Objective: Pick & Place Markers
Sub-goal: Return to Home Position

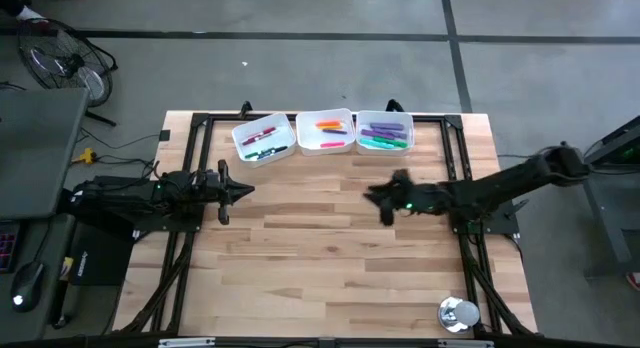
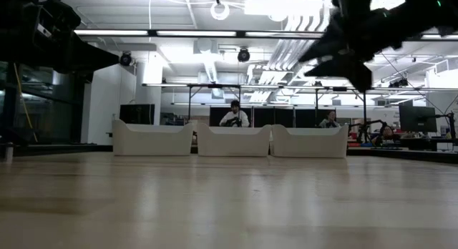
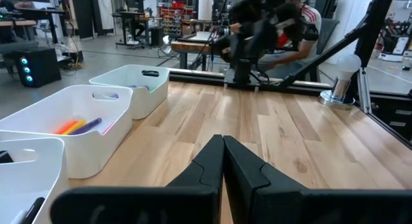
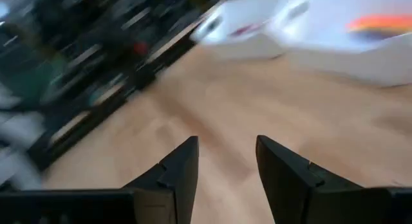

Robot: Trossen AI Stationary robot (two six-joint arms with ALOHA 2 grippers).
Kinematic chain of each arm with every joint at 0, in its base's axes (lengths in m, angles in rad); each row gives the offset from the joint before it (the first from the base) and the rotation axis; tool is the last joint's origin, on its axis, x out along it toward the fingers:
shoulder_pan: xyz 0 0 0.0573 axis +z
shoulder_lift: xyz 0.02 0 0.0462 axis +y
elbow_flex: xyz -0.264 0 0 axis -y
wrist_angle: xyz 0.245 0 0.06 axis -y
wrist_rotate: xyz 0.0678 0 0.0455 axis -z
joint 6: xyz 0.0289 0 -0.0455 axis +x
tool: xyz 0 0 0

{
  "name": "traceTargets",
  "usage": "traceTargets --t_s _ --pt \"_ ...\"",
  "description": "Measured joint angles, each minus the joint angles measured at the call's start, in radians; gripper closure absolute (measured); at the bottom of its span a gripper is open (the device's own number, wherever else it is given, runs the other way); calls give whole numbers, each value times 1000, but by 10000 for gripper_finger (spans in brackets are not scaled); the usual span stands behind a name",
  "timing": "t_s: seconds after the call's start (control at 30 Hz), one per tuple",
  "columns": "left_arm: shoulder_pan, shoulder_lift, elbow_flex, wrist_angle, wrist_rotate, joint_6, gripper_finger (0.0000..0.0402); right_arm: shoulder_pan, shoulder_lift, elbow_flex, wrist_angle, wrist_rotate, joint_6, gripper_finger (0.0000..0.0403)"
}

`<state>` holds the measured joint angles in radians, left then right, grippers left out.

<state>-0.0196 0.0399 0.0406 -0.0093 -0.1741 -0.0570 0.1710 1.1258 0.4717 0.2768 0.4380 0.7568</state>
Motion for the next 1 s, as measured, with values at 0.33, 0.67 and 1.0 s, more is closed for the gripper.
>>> traceTargets --t_s 0.33,0.67,1.0 --pt "0 0 0 0 0 0 394 -31 -345 -253 492 -216 -337 259" --pt "0 0 0 0 0 0 394 -108 -617 -450 462 -323 -294 259" --pt "0 0 0 0 0 0 394 -154 -807 -462 116 -412 -317 259"
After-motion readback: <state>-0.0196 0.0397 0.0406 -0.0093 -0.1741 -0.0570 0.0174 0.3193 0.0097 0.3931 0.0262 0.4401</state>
